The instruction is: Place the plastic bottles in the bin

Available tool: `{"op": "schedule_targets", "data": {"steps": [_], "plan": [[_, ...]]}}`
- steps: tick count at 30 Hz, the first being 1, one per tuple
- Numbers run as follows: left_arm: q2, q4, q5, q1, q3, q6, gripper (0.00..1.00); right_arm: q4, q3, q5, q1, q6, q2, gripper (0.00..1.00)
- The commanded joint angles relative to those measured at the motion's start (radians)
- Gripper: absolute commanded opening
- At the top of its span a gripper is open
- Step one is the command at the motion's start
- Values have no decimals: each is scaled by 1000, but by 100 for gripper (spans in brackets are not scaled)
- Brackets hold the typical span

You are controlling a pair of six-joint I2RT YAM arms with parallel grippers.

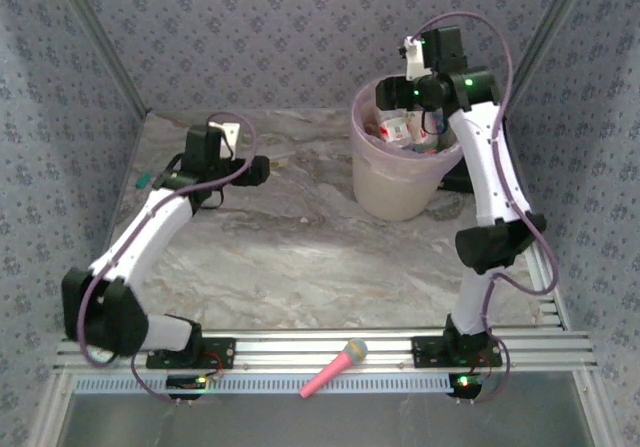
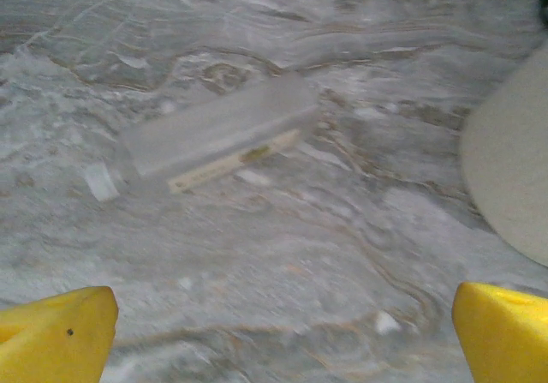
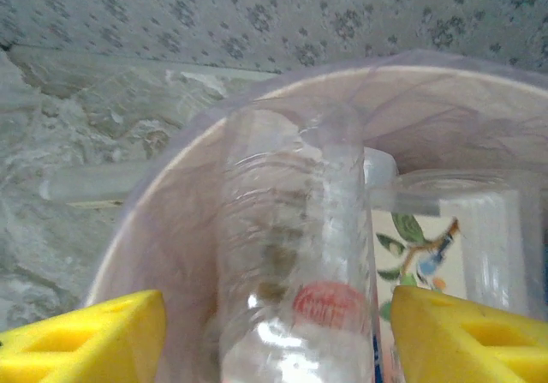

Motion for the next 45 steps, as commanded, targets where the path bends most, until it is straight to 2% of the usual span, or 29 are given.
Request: {"op": "schedule_targets", "data": {"steps": [1,7,12,15,20,25,35,45], "plan": [[153,-44,65,65,130,165,100,29,-91,-71,-9,-10,-148,73],[470,-150,254,157,401,310,100,111,-349,-182,-60,19,-341,73],[636,-279,378,187,587,403,100,106,-474,-188,-87,20,-442,73],[729,-399,411,194,698,444,100,101,-550,-182,-108,23,-494,73],[800,-446,350,195,750,471,100,107,-617,-190,-143,33,-544,73],[803,-452,306,185,733,475,100,114,-635,-190,-148,33,-549,73],[767,-459,125,78,659,514,100,110,-631,-196,-148,36,-549,73],[710,-257,-17,56,630,407,100,116,-642,-190,-151,34,-542,73]]}}
